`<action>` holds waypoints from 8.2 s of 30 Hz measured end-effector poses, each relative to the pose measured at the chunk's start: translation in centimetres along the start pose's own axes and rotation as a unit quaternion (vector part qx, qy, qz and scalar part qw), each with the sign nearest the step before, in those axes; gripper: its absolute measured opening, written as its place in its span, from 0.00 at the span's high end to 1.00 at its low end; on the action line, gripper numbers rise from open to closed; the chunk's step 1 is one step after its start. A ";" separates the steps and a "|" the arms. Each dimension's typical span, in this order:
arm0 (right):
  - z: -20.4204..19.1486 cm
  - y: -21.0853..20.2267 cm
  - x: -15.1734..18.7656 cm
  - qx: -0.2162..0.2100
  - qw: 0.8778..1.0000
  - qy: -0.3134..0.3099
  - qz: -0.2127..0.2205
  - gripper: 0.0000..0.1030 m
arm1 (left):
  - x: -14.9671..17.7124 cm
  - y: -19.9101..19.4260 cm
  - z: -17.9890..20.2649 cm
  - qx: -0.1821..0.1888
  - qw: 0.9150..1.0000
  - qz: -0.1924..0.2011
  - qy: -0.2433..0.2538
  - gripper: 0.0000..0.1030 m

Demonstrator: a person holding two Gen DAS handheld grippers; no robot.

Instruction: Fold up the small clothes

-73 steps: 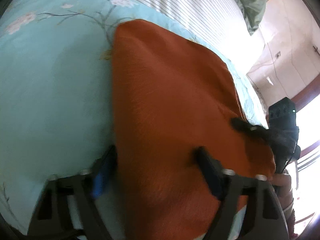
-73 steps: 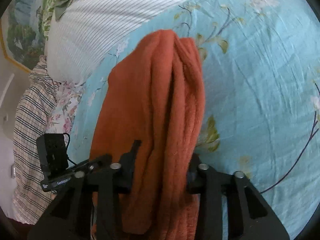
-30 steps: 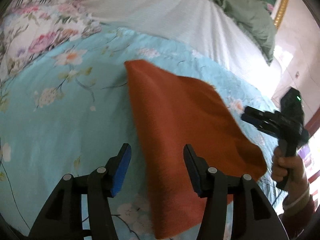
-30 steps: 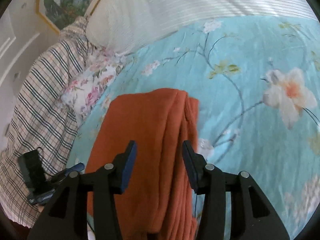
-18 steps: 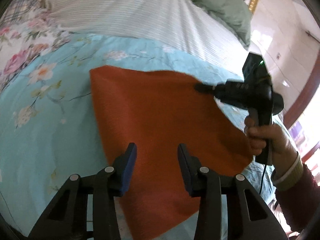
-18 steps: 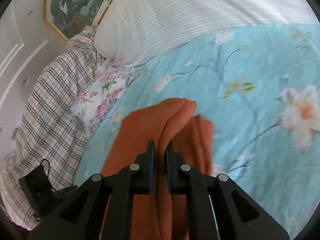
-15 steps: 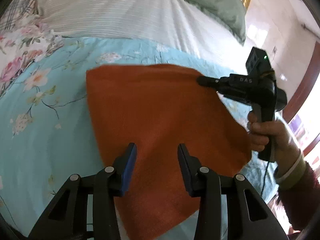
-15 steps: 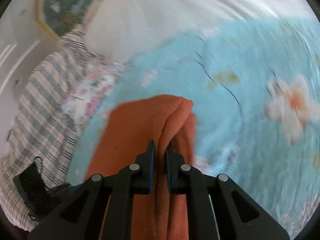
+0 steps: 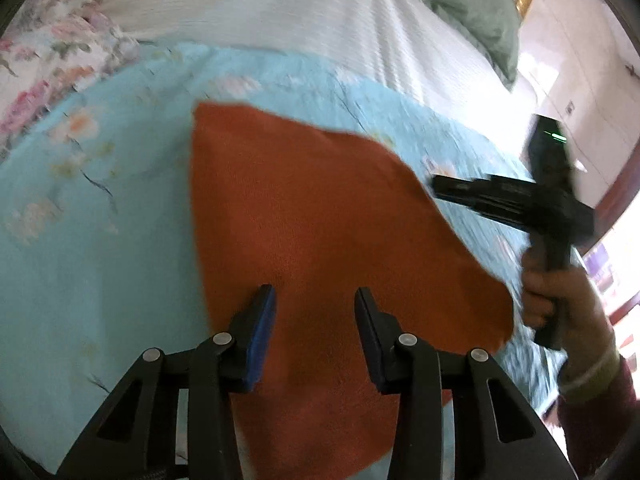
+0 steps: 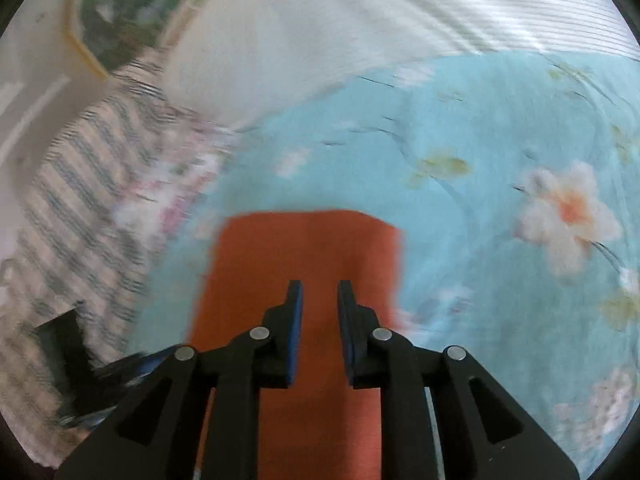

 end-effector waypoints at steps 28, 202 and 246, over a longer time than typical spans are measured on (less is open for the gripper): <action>1.2 -1.4 8.1 0.047 0.999 -0.003 -0.014 0.96 | -1.9 1.7 -3.5 -0.019 0.999 -0.011 -0.032 0.74; -1.6 -10.6 20.9 0.147 0.976 -0.155 -0.041 0.01 | 10.9 -10.9 6.8 -0.212 0.970 -0.092 0.076 0.15; -2.7 -11.8 21.8 0.144 0.976 -0.161 -0.028 0.01 | 10.4 -13.0 9.2 -0.209 0.973 -0.061 0.080 0.14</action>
Point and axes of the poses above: each gripper's, at about its wrist camera, not at the fingertips, and y roughly the way its jaws point, z to its right, x to its underside, the point moved 5 cm from there along y, roughly the way its jaws point, and after that the axes turned 15 degrees about y, right-handed, at the moved point
